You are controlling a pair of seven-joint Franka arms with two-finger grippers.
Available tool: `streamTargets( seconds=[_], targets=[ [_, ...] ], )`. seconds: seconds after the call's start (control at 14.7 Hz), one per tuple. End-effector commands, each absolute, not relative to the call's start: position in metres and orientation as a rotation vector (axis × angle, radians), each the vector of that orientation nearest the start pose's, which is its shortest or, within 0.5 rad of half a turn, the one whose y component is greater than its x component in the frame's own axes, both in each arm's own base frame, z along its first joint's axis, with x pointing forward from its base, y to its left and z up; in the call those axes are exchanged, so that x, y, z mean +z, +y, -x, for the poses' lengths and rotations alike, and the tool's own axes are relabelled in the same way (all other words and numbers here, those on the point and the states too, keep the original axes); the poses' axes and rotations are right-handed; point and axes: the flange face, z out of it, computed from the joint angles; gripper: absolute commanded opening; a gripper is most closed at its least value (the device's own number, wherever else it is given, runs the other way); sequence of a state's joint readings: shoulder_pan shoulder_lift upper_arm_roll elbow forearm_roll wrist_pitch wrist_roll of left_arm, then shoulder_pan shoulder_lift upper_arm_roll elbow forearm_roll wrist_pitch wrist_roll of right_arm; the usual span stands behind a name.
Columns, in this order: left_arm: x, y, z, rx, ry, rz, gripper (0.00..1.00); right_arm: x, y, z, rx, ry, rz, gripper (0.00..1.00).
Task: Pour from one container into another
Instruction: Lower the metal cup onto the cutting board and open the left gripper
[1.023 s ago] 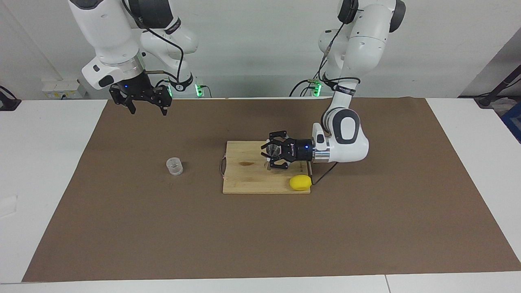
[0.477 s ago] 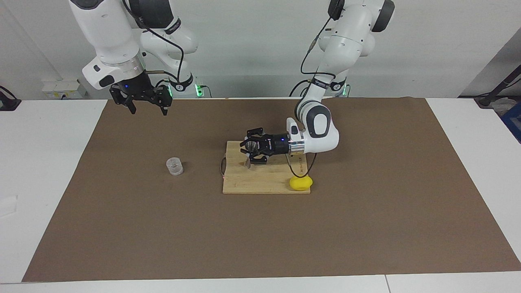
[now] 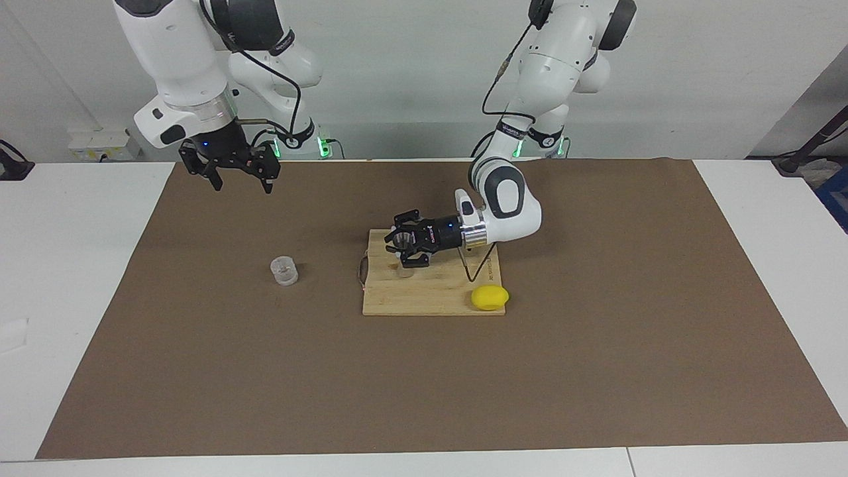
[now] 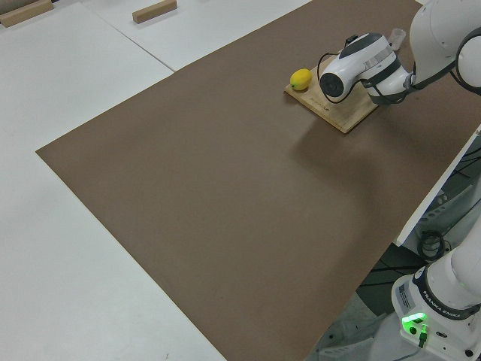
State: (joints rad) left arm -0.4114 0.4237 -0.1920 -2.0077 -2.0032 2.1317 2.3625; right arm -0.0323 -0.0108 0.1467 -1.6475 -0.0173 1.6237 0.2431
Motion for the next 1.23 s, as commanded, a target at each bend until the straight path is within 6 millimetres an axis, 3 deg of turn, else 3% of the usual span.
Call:
streamTargets(
  seconds=[0.0, 0.07, 0.14, 0.2, 0.41, 0.55, 0.75, 0.95, 1.16],
  targets=[
    [0.27, -0.376, -0.483, 1.111, -1.106, -1.469, 0.0, 0.593, 0.065, -0.538, 0.002, 0.299, 3.146, 1.0],
    [0.269, -0.374, -0.484, 1.111, -1.105, -1.482, 0.01, 0.588, 0.066, -0.536, 0.023, 0.338, 3.146, 1.0],
    [0.269, -0.373, -0.484, 1.113, -1.105, -1.484, 0.73, 0.586, 0.065, -0.532, 0.03, 0.389, 3.141, 1.0],
    [0.269, -0.372, -0.485, 1.116, -1.101, -1.485, 1.0, 0.583, 0.063, -0.53, 0.042, 0.473, 3.128, 1.0],
    [0.27, -0.367, -0.484, 1.115, -1.082, -1.449, 1.0, 0.577, 0.053, -0.531, 0.089, 0.855, 2.967, 1.0],
    [0.269, -0.351, -0.489, 1.123, -1.047, -1.439, 1.0, 0.569, 0.054, -0.535, 0.111, 1.037, 2.865, 0.93],
    [0.272, -0.33, -0.484, 1.128, -1.021, -1.431, 1.0, 0.554, 0.041, -0.541, 0.143, 1.312, 2.722, 0.92],
    [0.274, -0.296, -0.478, 1.136, -0.993, -1.422, 1.0, 0.531, 0.022, -0.553, 0.192, 1.462, 2.586, 0.94],
    [0.272, -0.264, -0.469, 1.117, -0.993, -1.395, 1.0, 0.482, -0.006, -0.573, 0.37, 1.657, 2.389, 1.0]
  ],
)
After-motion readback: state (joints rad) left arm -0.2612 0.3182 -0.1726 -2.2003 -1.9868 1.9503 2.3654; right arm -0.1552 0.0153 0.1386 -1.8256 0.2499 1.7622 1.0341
